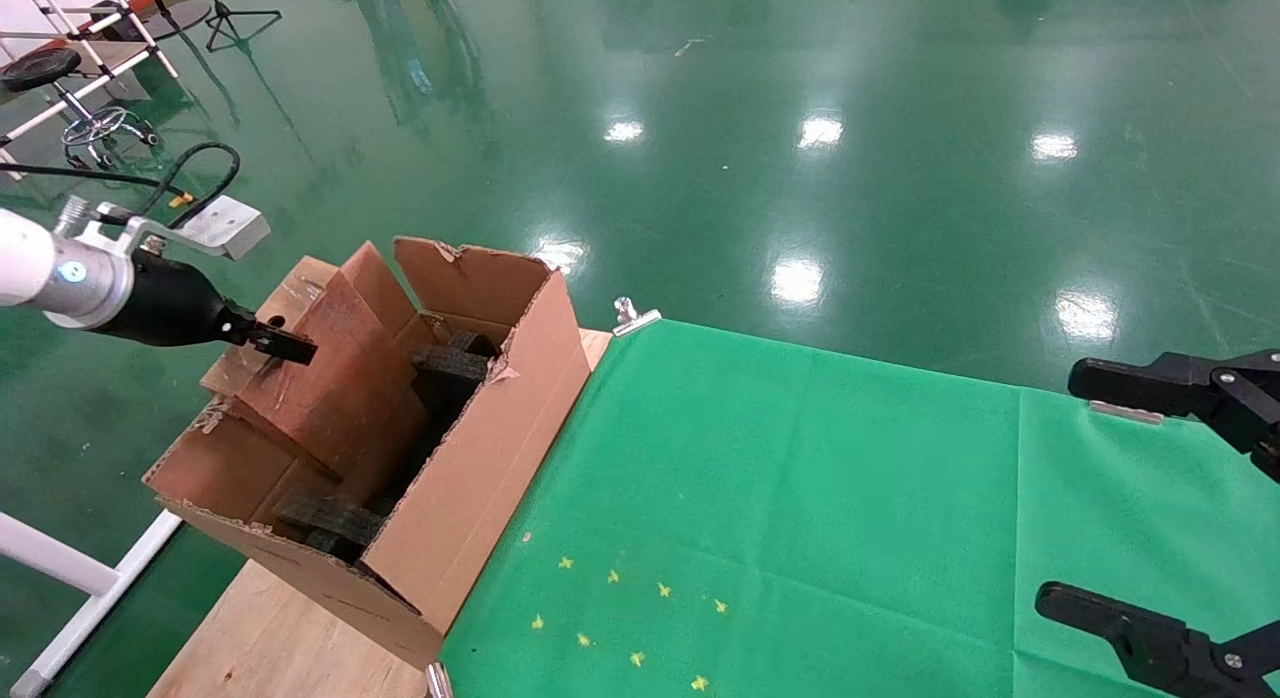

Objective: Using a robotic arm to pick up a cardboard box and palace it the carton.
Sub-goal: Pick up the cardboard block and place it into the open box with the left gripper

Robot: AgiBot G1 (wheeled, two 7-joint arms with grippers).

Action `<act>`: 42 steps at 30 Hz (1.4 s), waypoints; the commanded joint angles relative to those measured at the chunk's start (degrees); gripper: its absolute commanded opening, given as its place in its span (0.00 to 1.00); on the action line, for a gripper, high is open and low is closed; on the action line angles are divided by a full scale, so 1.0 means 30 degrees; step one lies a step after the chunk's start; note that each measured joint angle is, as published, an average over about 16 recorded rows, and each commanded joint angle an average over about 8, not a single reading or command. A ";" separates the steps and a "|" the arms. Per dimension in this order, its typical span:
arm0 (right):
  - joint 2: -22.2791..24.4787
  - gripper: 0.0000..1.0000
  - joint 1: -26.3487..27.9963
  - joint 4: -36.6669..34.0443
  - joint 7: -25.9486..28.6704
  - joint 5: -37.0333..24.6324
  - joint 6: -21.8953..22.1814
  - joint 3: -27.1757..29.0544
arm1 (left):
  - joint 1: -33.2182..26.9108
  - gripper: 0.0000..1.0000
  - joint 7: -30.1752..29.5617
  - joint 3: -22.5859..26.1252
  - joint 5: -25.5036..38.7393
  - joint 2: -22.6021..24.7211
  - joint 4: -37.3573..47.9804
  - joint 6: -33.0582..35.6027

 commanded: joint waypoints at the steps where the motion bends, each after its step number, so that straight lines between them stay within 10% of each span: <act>1: 0.0000 1.00 0.0000 0.0000 0.0000 0.0000 0.0000 0.0000 | 0.0209 0.00 -0.0201 -0.0052 -0.0057 0.0226 0.0389 -0.0790; 38: 0.0002 1.00 0.0001 0.0000 -0.0002 0.0003 0.0002 -0.0004 | 0.5779 0.00 -0.0812 -0.0800 -0.1079 0.1987 0.1332 -0.3885; 42: 0.0002 1.00 0.0001 -0.0001 -0.0002 0.0003 0.0003 -0.0004 | 0.6113 0.41 -0.0902 -0.0937 -0.1272 0.2165 0.1285 -0.4100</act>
